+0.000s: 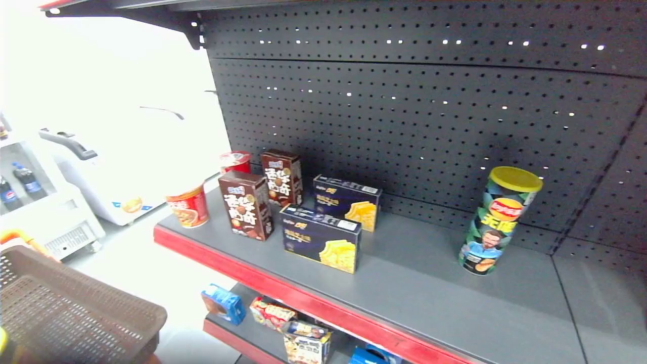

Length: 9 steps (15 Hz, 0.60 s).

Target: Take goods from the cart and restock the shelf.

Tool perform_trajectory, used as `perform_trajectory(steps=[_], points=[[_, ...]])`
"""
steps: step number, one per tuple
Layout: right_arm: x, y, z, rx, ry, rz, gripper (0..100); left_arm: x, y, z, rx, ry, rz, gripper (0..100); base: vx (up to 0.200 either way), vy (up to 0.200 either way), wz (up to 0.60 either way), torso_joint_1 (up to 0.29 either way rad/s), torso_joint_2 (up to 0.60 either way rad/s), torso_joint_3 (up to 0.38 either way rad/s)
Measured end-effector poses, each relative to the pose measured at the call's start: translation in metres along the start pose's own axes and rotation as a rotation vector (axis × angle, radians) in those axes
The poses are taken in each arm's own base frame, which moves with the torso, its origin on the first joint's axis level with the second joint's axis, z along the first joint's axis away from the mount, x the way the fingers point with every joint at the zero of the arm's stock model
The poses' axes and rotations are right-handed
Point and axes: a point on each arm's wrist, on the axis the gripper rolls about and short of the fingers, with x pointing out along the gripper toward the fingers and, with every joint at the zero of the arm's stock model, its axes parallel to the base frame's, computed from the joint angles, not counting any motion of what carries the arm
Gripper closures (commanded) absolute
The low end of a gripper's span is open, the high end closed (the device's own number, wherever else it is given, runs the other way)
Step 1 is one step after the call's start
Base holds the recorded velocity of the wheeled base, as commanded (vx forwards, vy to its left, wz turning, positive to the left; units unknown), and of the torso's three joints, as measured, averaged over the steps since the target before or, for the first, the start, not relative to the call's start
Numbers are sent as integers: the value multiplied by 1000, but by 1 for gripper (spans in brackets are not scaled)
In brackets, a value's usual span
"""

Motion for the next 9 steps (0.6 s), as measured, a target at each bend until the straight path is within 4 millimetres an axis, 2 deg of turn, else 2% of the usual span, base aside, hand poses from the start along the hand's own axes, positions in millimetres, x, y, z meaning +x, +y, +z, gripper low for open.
perform_trajectory(steps=[8,9], points=[[0,0,0,0,0,0,0,0,0,0,0,0,0,0,0,0,600,5,4,2],[0,0,0,0,0,0,0,0,0,0,0,0,-2,0,0,0,0,0,0,0]])
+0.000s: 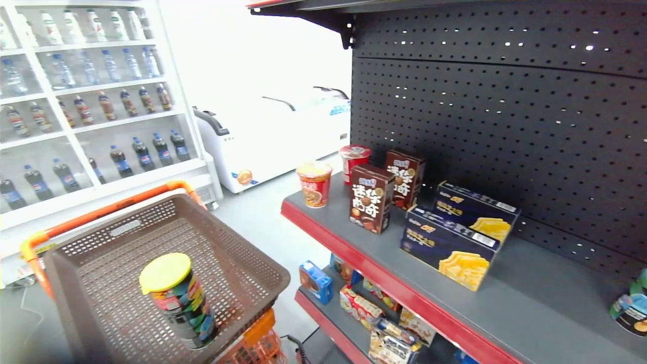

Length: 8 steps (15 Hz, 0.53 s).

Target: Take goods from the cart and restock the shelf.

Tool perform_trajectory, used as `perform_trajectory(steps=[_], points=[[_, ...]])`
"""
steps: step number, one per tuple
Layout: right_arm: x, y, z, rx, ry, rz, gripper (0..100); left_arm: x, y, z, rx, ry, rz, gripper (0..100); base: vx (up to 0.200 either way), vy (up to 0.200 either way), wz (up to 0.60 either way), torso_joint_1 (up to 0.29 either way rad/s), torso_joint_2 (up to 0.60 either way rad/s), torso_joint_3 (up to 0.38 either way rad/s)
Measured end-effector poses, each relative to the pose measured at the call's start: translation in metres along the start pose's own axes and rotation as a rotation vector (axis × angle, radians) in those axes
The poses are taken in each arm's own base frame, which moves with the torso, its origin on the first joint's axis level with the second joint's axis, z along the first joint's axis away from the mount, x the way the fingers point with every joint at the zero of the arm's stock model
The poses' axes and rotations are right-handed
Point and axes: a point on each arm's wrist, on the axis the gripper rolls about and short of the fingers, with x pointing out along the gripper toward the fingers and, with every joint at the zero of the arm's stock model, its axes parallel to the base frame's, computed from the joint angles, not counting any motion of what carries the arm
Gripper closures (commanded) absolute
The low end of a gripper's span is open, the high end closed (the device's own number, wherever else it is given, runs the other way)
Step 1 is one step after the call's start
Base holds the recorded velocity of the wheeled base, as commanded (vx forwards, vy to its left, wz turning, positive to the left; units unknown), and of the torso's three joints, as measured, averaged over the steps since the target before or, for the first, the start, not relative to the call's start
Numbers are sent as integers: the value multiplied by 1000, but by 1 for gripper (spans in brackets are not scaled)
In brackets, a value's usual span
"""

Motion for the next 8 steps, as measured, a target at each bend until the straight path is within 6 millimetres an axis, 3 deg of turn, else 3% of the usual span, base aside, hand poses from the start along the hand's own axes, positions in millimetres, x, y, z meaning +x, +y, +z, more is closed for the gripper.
perform_trajectory(steps=[4,8], points=[[0,0,0,0,-1,0,0,-1,1,2,18,-2,29,0,0,0,0,0,0,0],[0,0,0,0,0,0,0,-4,5,59,76,13,108,0,0,0,0,0,0,0]])
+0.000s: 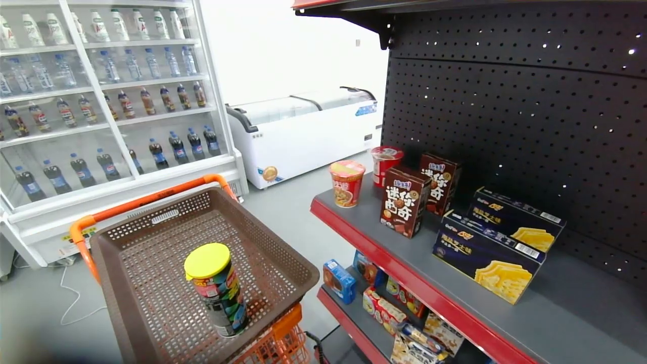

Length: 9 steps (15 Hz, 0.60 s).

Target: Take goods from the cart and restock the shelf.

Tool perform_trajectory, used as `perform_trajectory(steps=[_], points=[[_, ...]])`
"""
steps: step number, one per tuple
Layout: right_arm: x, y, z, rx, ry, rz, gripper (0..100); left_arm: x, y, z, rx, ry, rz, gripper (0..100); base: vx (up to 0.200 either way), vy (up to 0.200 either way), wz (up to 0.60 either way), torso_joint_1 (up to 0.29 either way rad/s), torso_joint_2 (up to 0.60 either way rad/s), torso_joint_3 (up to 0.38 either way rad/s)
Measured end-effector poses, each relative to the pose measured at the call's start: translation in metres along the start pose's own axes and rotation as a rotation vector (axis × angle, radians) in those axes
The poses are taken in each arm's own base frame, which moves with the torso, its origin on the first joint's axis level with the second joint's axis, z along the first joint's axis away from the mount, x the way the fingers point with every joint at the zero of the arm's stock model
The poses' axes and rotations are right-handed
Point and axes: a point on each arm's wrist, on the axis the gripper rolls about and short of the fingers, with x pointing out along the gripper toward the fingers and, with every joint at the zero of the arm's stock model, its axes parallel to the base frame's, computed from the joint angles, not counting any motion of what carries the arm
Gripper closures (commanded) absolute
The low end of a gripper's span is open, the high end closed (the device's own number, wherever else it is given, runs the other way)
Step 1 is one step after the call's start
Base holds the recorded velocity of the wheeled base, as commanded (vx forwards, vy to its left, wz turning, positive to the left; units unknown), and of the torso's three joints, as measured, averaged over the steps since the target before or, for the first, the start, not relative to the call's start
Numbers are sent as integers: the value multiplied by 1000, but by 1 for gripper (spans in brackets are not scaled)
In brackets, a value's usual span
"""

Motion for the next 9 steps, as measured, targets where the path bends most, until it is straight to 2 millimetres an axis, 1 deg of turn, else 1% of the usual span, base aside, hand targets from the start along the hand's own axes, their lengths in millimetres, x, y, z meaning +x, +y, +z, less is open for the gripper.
perform_trajectory(steps=[2,4,5,6,7,8,9], points=[[0,0,0,0,0,0,0,13,5,34,9,48,11,0,0,0,0,0,0,0],[0,0,0,0,0,0,0,34,8,58,-13,114,-6,0,0,0,0,0,0,0],[0,0,0,0,0,0,0,47,9,66,-30,146,-34,0,0,0,0,0,0,0],[0,0,0,0,0,0,0,59,8,70,-46,177,-91,0,0,0,0,0,0,0],[0,0,0,0,0,0,0,70,4,70,-58,211,-189,0,0,0,0,0,0,0],[0,0,0,0,0,0,0,78,-1,67,-70,248,-305,0,0,0,0,0,0,0],[0,0,0,0,0,0,0,85,-6,58,-80,310,-377,0,0,0,0,0,0,0]])
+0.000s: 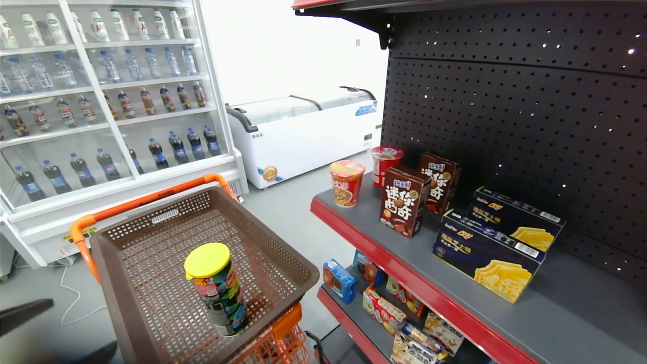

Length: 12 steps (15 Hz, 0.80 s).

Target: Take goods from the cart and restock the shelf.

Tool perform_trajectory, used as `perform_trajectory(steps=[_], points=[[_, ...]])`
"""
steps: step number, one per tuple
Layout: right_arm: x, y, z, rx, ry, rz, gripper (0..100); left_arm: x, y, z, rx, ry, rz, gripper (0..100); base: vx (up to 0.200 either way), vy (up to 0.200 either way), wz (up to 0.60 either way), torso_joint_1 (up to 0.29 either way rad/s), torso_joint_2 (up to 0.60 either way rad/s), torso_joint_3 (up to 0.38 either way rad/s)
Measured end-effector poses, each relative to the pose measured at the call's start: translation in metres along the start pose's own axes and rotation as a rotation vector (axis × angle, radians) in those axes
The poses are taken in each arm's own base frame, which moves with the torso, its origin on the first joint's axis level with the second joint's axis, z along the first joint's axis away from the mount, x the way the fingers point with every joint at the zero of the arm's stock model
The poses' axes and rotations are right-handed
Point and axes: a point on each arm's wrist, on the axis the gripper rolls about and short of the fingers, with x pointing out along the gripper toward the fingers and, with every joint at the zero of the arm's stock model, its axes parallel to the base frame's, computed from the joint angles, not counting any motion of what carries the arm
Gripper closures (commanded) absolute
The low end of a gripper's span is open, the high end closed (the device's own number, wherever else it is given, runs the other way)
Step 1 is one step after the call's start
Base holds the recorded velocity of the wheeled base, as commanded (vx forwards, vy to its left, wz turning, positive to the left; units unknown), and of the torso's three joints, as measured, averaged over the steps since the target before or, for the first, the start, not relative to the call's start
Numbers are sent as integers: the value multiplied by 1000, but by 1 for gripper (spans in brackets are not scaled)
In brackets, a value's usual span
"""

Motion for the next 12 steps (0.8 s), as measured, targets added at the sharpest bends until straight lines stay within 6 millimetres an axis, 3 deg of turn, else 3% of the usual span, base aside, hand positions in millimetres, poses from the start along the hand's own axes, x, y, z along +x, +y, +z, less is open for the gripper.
perform_trajectory(steps=[3,12], points=[[0,0,0,0,0,-1,0,29,3,-8,-24,122,-44,0,0,0,0,0,0,0],[0,0,0,0,0,0,0,127,29,-15,-78,277,56,0,0,0,0,0,0,0]])
